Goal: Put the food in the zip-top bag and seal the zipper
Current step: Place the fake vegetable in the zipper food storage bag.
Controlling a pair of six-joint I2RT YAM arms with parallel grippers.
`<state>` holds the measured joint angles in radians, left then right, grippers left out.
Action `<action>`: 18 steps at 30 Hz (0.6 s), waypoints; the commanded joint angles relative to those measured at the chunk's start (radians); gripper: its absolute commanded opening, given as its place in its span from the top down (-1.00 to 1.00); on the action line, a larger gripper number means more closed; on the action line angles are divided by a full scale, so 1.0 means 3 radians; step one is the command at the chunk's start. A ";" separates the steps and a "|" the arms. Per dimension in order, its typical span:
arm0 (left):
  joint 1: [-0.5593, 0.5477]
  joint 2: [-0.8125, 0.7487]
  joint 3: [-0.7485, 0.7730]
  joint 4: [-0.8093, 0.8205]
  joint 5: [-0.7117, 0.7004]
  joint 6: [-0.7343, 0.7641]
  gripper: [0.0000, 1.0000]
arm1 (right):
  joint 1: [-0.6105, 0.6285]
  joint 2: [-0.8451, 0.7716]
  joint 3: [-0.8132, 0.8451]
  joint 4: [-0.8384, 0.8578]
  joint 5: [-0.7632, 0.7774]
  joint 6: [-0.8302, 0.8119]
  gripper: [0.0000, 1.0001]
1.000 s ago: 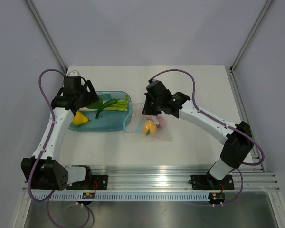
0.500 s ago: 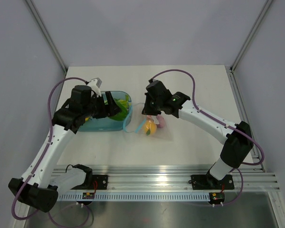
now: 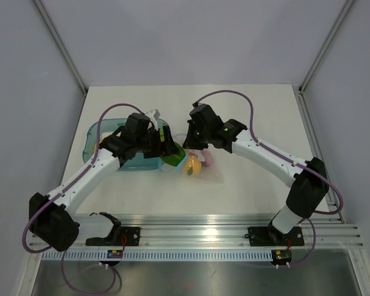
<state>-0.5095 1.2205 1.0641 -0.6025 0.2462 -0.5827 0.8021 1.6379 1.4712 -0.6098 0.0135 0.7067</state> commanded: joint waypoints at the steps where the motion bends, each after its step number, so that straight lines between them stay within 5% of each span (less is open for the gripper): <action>1: -0.0066 0.0221 0.0098 0.0352 -0.0085 -0.0113 -0.18 | -0.0004 -0.0137 0.0056 0.0146 -0.0121 0.0058 1.00; 3: -0.0142 0.0379 0.0251 0.0281 -0.0095 -0.0073 -0.50 | -0.0004 -0.0152 0.0051 0.0146 -0.0132 0.0063 1.00; 4: -0.0173 0.0405 0.0303 0.0169 -0.0145 -0.0052 -0.81 | -0.0004 -0.0152 0.0046 0.0146 -0.0132 0.0058 1.00; 7: -0.0224 0.0375 0.0431 0.0000 -0.0151 0.0060 -0.98 | -0.0004 -0.0172 0.0015 0.0151 -0.0102 0.0053 1.00; 15: -0.0224 -0.0146 0.0426 -0.0415 -0.0268 0.0280 -0.89 | -0.0004 -0.0147 0.0051 0.0151 -0.0101 0.0038 1.00; 18: -0.0219 -0.0386 0.0268 -0.0477 -0.0462 0.0296 -0.25 | -0.0004 -0.0142 0.0076 0.0141 -0.0106 0.0027 1.00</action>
<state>-0.5758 1.1706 1.1545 -0.7197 0.1787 -0.5312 0.8009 1.6299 1.4712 -0.6086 -0.0032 0.7136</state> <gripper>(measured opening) 0.705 0.011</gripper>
